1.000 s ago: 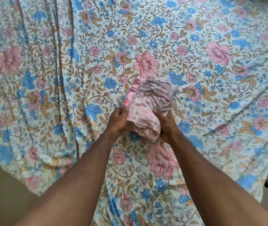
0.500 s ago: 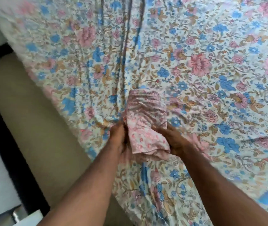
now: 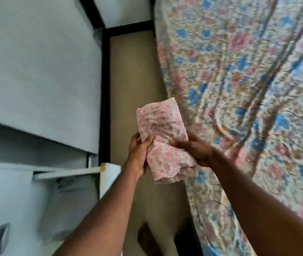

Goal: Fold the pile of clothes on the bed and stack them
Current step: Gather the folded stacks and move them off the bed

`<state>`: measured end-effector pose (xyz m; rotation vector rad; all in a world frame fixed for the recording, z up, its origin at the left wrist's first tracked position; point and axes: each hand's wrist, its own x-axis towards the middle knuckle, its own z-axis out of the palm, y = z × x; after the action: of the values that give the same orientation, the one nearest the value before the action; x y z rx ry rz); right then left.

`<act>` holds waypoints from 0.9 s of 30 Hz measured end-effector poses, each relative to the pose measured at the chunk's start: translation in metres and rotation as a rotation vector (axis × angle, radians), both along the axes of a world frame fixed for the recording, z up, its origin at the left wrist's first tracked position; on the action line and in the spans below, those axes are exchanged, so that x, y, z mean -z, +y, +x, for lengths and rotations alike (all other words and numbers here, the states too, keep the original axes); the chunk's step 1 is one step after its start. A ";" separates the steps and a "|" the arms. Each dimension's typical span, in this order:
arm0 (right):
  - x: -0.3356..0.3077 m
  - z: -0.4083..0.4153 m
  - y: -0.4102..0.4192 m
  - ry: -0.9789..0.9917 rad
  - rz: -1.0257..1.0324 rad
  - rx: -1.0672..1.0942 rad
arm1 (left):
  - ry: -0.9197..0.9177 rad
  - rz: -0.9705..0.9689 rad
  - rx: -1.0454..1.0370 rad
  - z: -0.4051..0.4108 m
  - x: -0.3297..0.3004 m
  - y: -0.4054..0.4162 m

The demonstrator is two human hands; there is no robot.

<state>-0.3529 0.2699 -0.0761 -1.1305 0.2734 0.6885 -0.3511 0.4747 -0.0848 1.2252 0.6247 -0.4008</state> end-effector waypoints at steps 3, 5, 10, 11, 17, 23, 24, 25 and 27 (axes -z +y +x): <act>-0.008 0.007 0.074 -0.039 -0.082 -0.208 | -0.059 0.041 -0.181 -0.036 -0.009 0.073; -0.009 0.007 0.116 -0.062 -0.101 -0.338 | -0.106 0.086 -0.284 -0.062 -0.013 0.109; -0.013 -0.008 0.226 -0.163 -0.180 -0.676 | -0.150 0.232 -0.573 -0.140 -0.001 0.189; -0.015 -0.015 0.250 -0.211 -0.218 -0.767 | -0.132 0.258 -0.650 -0.158 0.004 0.202; 0.004 -0.069 0.370 -0.525 -0.431 -1.197 | 0.009 0.304 -1.009 -0.253 0.031 0.245; 0.068 -0.135 0.441 -0.512 -0.586 -1.461 | 0.221 0.328 -1.103 -0.325 0.073 0.278; 0.078 -0.142 0.446 -0.504 -0.600 -1.471 | 0.262 0.365 -1.095 -0.332 0.079 0.281; 0.088 -0.149 0.449 -0.484 -0.612 -1.482 | 0.299 0.412 -1.094 -0.338 0.086 0.283; 0.110 -0.159 0.458 -0.461 -0.625 -1.499 | 0.346 0.498 -1.107 -0.348 0.102 0.287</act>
<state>-0.5123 0.7274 -0.1857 -2.0046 -0.9402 1.6535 -0.6993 0.7616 -0.1867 1.0781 1.6406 0.5206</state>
